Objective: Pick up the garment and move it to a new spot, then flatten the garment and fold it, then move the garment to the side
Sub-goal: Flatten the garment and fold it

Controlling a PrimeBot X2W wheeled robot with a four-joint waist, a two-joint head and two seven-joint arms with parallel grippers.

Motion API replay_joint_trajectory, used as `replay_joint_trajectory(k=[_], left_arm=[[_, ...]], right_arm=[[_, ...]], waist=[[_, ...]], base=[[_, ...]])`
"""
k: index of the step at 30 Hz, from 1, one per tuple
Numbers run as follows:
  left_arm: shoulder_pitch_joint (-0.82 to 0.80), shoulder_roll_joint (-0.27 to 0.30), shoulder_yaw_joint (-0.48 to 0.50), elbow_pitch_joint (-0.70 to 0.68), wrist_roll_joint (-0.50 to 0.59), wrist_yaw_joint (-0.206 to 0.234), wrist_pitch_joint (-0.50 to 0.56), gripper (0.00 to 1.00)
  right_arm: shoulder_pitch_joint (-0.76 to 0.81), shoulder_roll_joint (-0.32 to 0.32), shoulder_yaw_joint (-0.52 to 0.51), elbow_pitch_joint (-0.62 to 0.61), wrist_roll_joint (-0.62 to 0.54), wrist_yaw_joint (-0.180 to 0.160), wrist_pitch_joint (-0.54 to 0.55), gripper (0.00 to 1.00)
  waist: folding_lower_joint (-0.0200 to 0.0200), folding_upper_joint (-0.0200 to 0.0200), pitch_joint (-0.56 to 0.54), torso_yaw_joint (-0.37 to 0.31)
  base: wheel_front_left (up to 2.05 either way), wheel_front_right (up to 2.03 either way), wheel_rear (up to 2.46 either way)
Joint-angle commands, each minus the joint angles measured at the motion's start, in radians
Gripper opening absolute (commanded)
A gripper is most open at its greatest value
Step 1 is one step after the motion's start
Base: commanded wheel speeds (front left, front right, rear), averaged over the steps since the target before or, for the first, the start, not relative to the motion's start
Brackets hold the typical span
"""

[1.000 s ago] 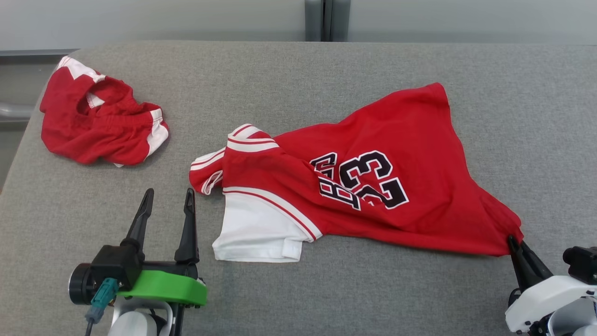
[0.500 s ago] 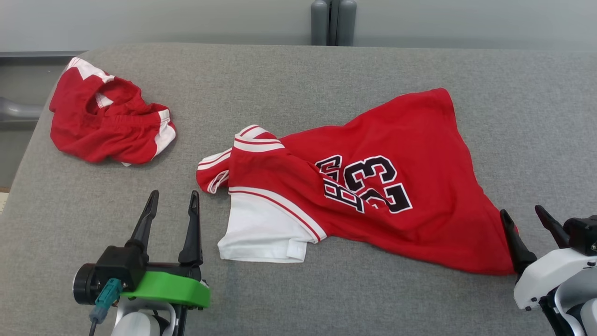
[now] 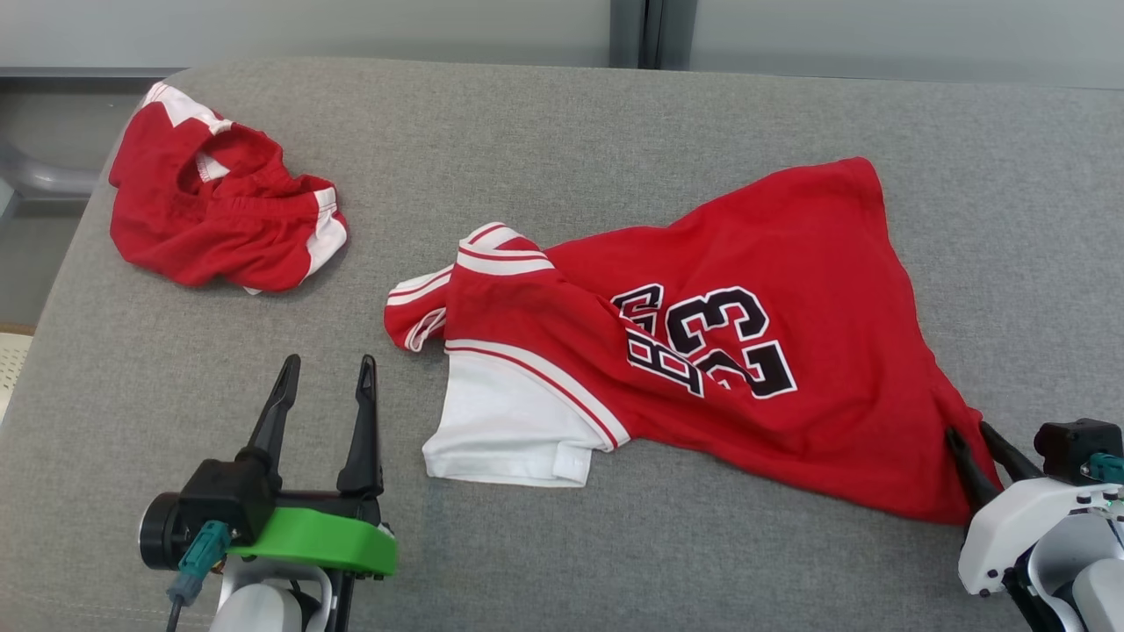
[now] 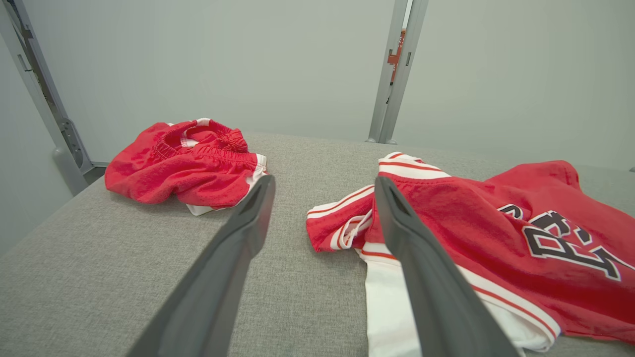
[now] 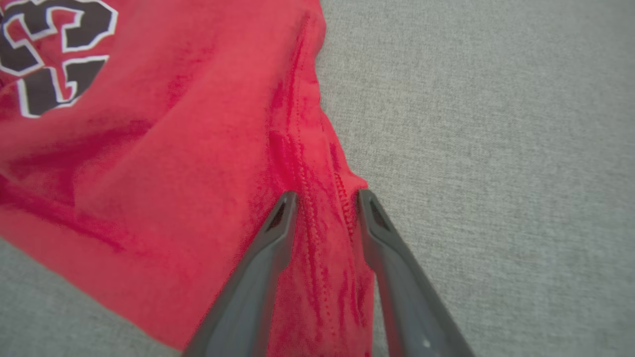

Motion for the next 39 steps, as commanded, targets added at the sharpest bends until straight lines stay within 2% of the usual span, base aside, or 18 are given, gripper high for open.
replay_joint_trajectory(k=[1,8,14,16,22,23,24,25,29,33,38,39], left_arm=[[-0.011,0.002,0.003,0.002,-0.002,0.006,0.000,1.00],[-0.002,0.002,0.004,0.004,-0.002,0.006,0.000,1.00],[-0.018,0.002,-0.006,0.006,-0.004,0.003,0.000,1.00],[-0.022,0.002,-0.011,0.008,-0.005,0.003,0.000,1.00],[-0.034,0.002,-0.026,0.015,-0.010,0.004,0.000,1.00],[-0.035,0.002,-0.027,0.017,-0.011,0.005,0.000,1.00],[-0.036,0.002,-0.029,0.017,-0.012,0.006,0.000,1.00],[-0.035,0.002,-0.030,0.019,-0.013,0.007,0.000,1.00],[-0.022,0.002,-0.022,0.019,-0.009,0.009,0.000,1.00],[-0.004,0.002,0.001,0.012,0.003,0.012,0.000,1.00],[0.016,0.002,0.035,0.004,0.017,0.006,0.000,1.00],[0.028,0.002,0.049,0.001,0.021,0.002,0.000,1.00]], right_arm=[[-0.016,-0.003,0.008,0.011,0.009,-0.001,-0.018,0.00],[-0.055,-0.010,0.032,0.048,0.035,-0.001,-0.073,0.00],[-0.181,-0.026,0.050,0.088,0.042,-0.001,-0.065,0.00],[-0.238,-0.023,0.059,0.127,0.044,-0.001,-0.057,0.00],[-0.415,0.007,0.085,0.365,0.064,-0.001,-0.069,0.00],[-0.429,0.010,0.090,0.390,0.061,-0.001,-0.080,0.19],[-0.447,0.014,0.094,0.420,0.060,-0.001,-0.102,0.87],[-0.457,0.019,0.097,0.441,0.065,-0.001,-0.119,1.00],[-0.468,0.019,0.119,0.488,0.073,-0.001,-0.222,1.00],[-0.429,0.012,0.119,0.444,0.082,-0.001,-0.269,1.00],[-0.309,0.021,0.055,0.217,0.049,-0.001,-0.271,1.00],[-0.250,0.036,0.029,0.123,0.028,-0.001,-0.271,1.00]], waist=[[0.0000,0.0000,-0.001,0.000],[0.0000,0.0000,-0.011,-0.009],[0.0000,0.0000,0.001,-0.012],[0.0000,0.0000,0.007,-0.009],[0.0000,0.0000,0.022,0.013],[0.0000,0.0000,0.022,0.015],[0.0000,0.0000,0.022,0.018],[0.0000,0.0000,0.020,0.019],[0.0000,0.0000,0.007,0.014],[0.0000,0.0000,-0.019,-0.013],[0.0000,0.0000,-0.043,-0.052],[0.0000,0.0000,-0.053,-0.069]], base=[[0.00,0.00,0.00],[0.00,0.00,0.00],[0.00,0.00,0.00],[0.00,0.00,0.00],[0.00,0.00,0.00],[0.00,0.00,0.00],[0.00,0.00,0.00],[0.00,0.00,0.00],[0.00,0.00,0.00],[0.00,0.00,0.00],[0.00,0.00,0.00],[0.00,0.00,0.00]])
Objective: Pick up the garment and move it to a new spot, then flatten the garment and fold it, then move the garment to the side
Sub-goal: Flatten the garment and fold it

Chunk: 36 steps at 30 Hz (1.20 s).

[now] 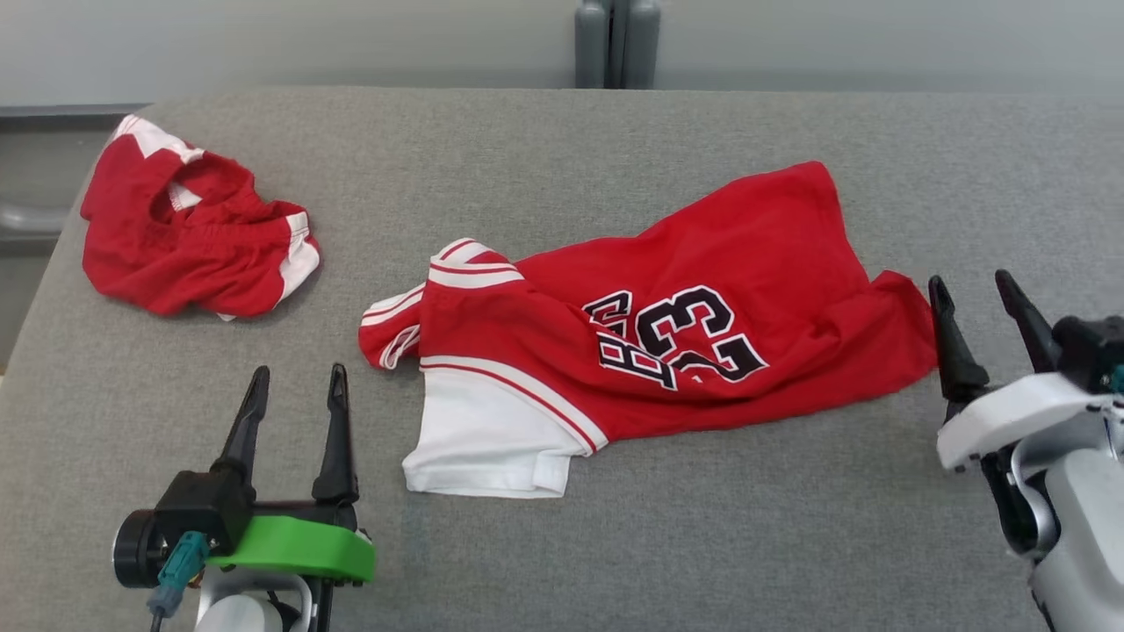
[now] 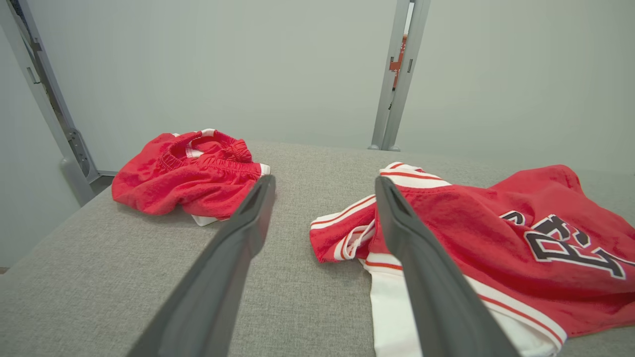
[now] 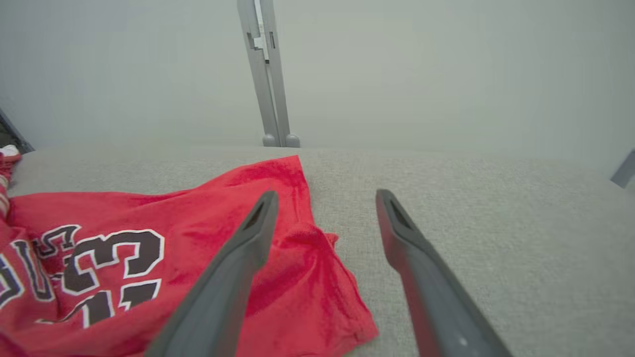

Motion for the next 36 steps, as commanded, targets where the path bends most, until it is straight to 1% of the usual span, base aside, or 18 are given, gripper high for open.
replay_joint_trajectory(k=[1,5,9,15,19,25,31,36], left_arm=[[0.020,0.002,0.010,-0.004,0.006,-0.006,0.000,1.00],[0.037,0.002,0.026,-0.011,0.017,-0.009,0.000,1.00],[0.051,0.002,0.040,-0.016,0.028,-0.015,0.000,1.00],[0.074,0.002,0.057,-0.017,0.040,-0.021,0.000,1.00],[0.092,0.002,0.070,-0.018,0.044,-0.025,0.000,1.00],[0.119,0.002,0.081,-0.022,0.047,-0.028,0.000,1.00],[0.130,0.002,0.086,-0.020,0.055,-0.030,0.000,1.00],[0.134,0.002,0.090,-0.012,0.057,-0.019,0.000,1.00]], right_arm=[[0.050,0.012,-0.019,-0.056,-0.018,-0.001,-0.002,1.00],[0.162,0.047,-0.057,-0.199,-0.051,-0.001,-0.002,1.00],[0.243,0.078,-0.095,-0.303,-0.065,-0.001,-0.003,1.00],[0.344,0.121,-0.135,-0.399,-0.099,-0.001,-0.003,1.00],[0.389,0.152,-0.156,-0.430,-0.111,-0.001,-0.003,1.00],[0.427,0.184,-0.156,-0.444,-0.131,-0.001,-0.003,1.00],[0.437,0.189,-0.149,-0.443,-0.142,-0.001,-0.003,1.00],[0.440,0.183,-0.148,-0.438,-0.151,-0.001,-0.003,1.00]], waist=[[0.0000,0.0000,-0.025,-0.034],[0.0000,0.0000,-0.040,-0.060],[0.0000,0.0000,-0.057,-0.077],[0.0000,0.0000,-0.090,-0.092],[0.0000,0.0000,-0.110,-0.099],[0.0000,0.0000,-0.135,-0.103],[0.0000,0.0000,-0.142,-0.099],[0.0000,0.0000,-0.144,-0.095]], base=[[0.00,0.00,0.00],[0.00,0.00,0.00],[0.00,0.00,0.00],[0.00,0.00,0.00],[0.00,0.00,0.00],[0.00,0.00,0.00],[0.00,0.00,0.00],[0.00,0.00,0.00]])
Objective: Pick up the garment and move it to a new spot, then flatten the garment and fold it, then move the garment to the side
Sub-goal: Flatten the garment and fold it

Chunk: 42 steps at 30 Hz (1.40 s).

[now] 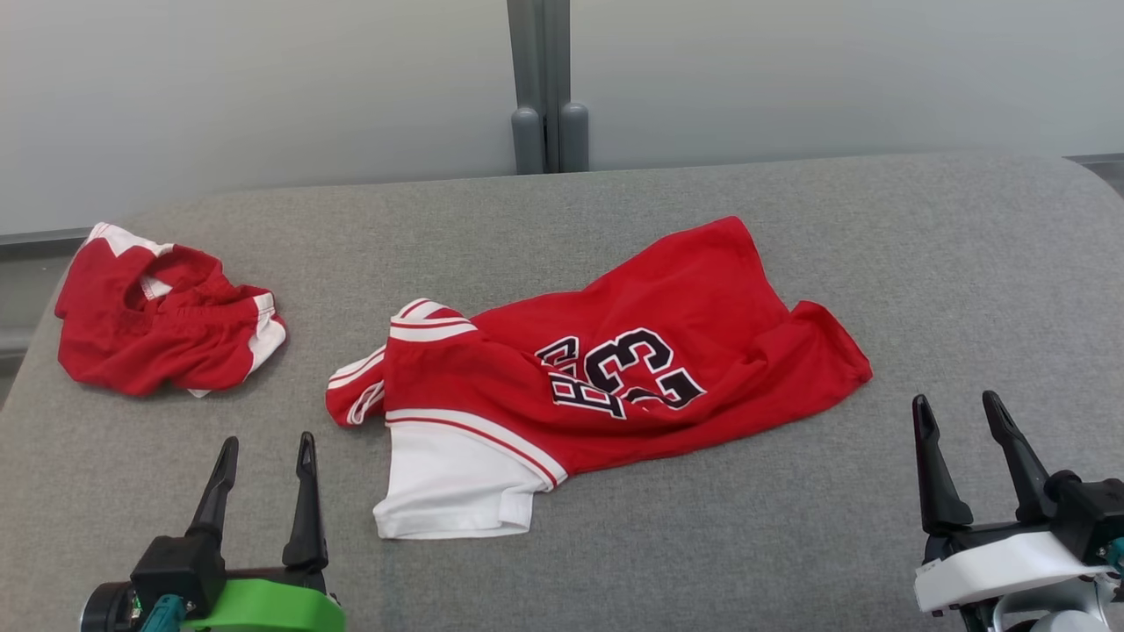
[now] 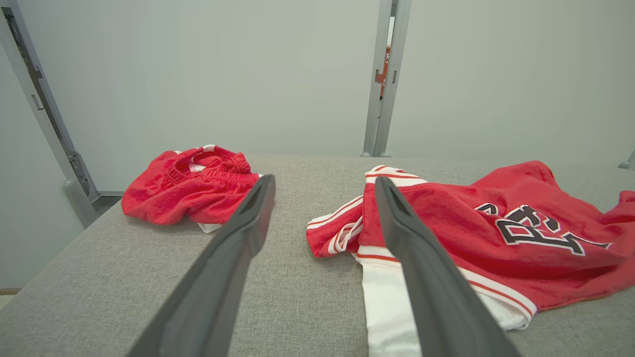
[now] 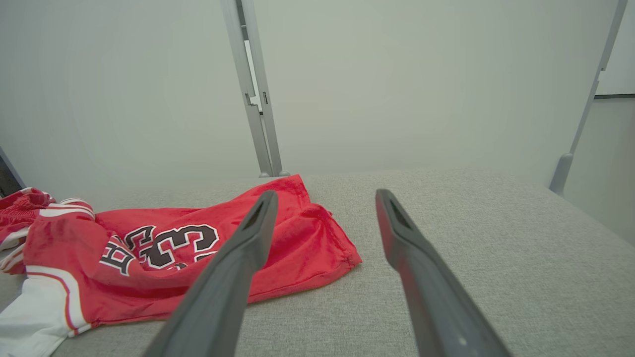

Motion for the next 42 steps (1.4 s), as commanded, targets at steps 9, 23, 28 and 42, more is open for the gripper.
replay_joint_trajectory(k=[9,23,28,42], left_arm=[[0.019,0.002,0.017,0.019,0.018,0.006,-0.001,1.00],[0.014,0.002,0.018,0.043,0.025,0.004,-0.001,1.00],[0.012,0.002,0.018,0.047,0.025,0.003,-0.001,1.00],[0.018,0.002,0.011,0.063,0.004,-0.004,-0.001,1.00]], right_arm=[[0.014,-0.005,0.008,0.015,-0.023,-0.001,-0.003,1.00],[0.008,-0.001,0.009,0.029,-0.037,-0.001,-0.003,1.00],[0.006,0.000,0.013,0.036,-0.037,-0.001,-0.003,1.00],[0.001,0.002,0.011,0.061,-0.025,-0.001,-0.003,1.00]], waist=[[0.0000,0.0000,-0.005,0.007],[0.0000,0.0000,-0.005,0.012],[0.0000,0.0000,-0.008,0.013],[0.0000,0.0000,-0.006,0.012]], base=[[0.00,0.00,0.00],[0.00,0.00,0.00],[0.00,0.00,0.00],[0.00,0.00,0.00]])
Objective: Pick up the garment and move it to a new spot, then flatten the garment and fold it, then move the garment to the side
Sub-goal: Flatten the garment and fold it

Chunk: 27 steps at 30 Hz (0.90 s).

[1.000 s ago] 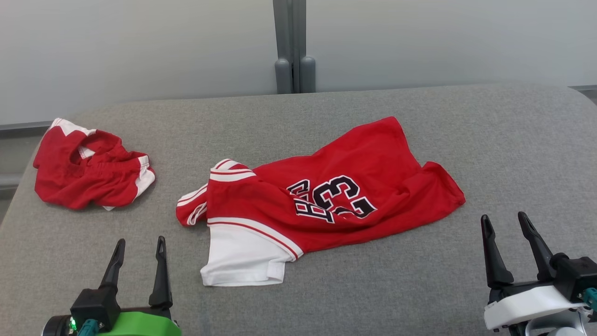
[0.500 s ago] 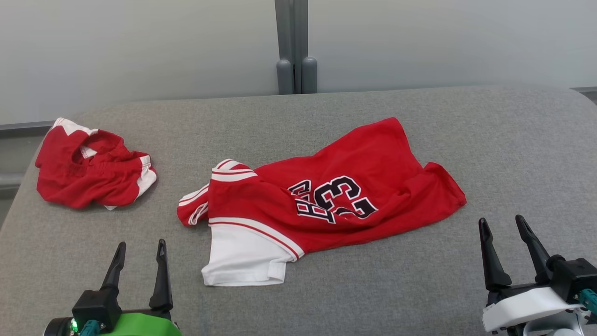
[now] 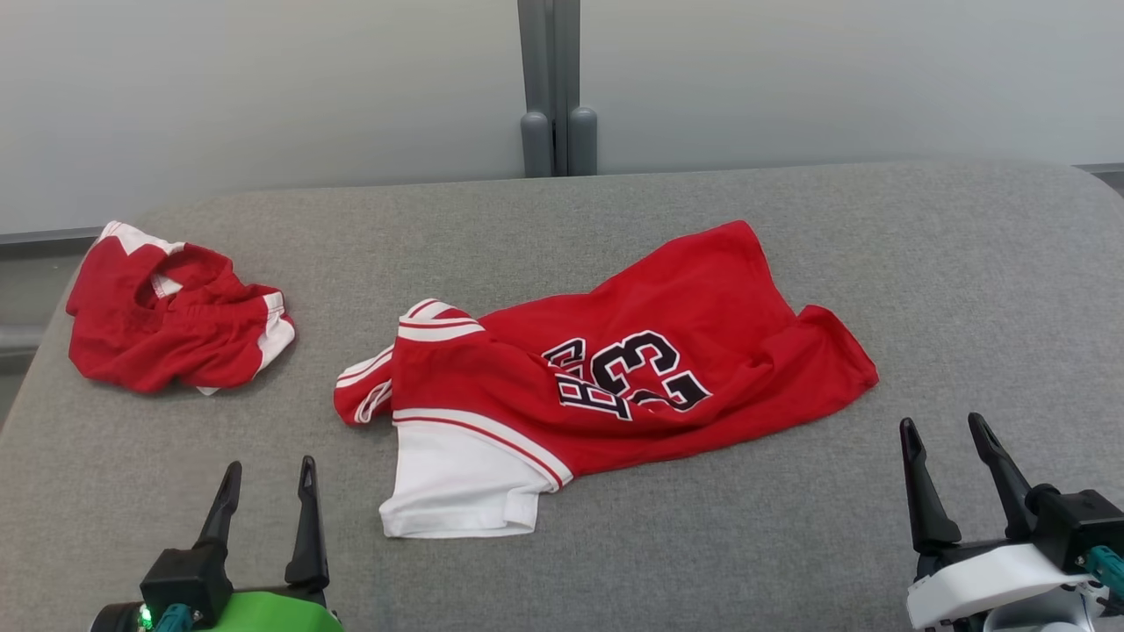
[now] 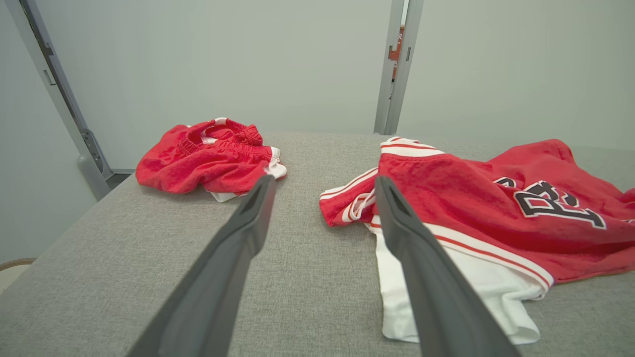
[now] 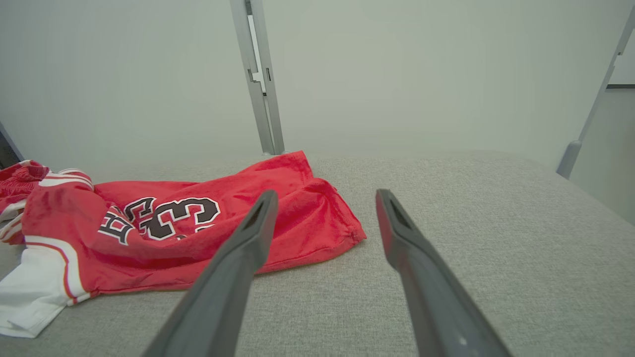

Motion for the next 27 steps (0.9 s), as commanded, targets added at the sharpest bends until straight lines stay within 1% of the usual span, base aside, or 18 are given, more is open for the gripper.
replay_joint_trajectory(k=[1,4,10,18,22,27], left_arm=[[0.013,0.002,-0.005,0.006,-0.010,-0.003,-0.001,1.00],[0.007,0.002,-0.024,0.027,-0.020,-0.006,-0.001,1.00],[-0.048,0.003,-0.082,0.099,-0.023,-0.010,-0.001,1.00],[-0.145,0.003,-0.182,0.235,-0.025,-0.016,-0.001,1.00],[-0.193,0.003,-0.206,0.299,-0.046,-0.017,0.000,1.00],[-0.235,0.003,-0.225,0.362,-0.073,-0.017,-0.001,1.00]], right_arm=[[-0.008,0.002,-0.002,0.011,0.004,-0.001,-0.003,1.00],[-0.026,0.003,-0.002,0.032,0.005,-0.001,-0.003,1.00],[-0.112,-0.024,0.010,0.119,0.004,-0.001,-0.003,1.00],[-0.287,-0.061,0.040,0.299,0.002,-0.001,-0.003,1.00],[-0.370,-0.073,0.055,0.404,0.009,-0.001,-0.003,1.00],[-0.448,-0.073,0.069,0.519,0.012,-0.001,-0.003,1.00]], waist=[[0.0000,0.0000,0.002,-0.002],[0.0000,0.0000,0.008,-0.005],[0.0000,0.0000,0.055,-0.013],[0.0000,0.0000,0.147,-0.014],[0.0000,0.0000,0.184,-0.011],[0.0000,0.0000,0.217,-0.008]], base=[[0.00,0.00,0.00],[0.00,0.00,0.00],[0.00,0.00,0.00],[0.00,0.00,0.00],[0.00,0.00,0.00],[0.00,0.00,0.00]])
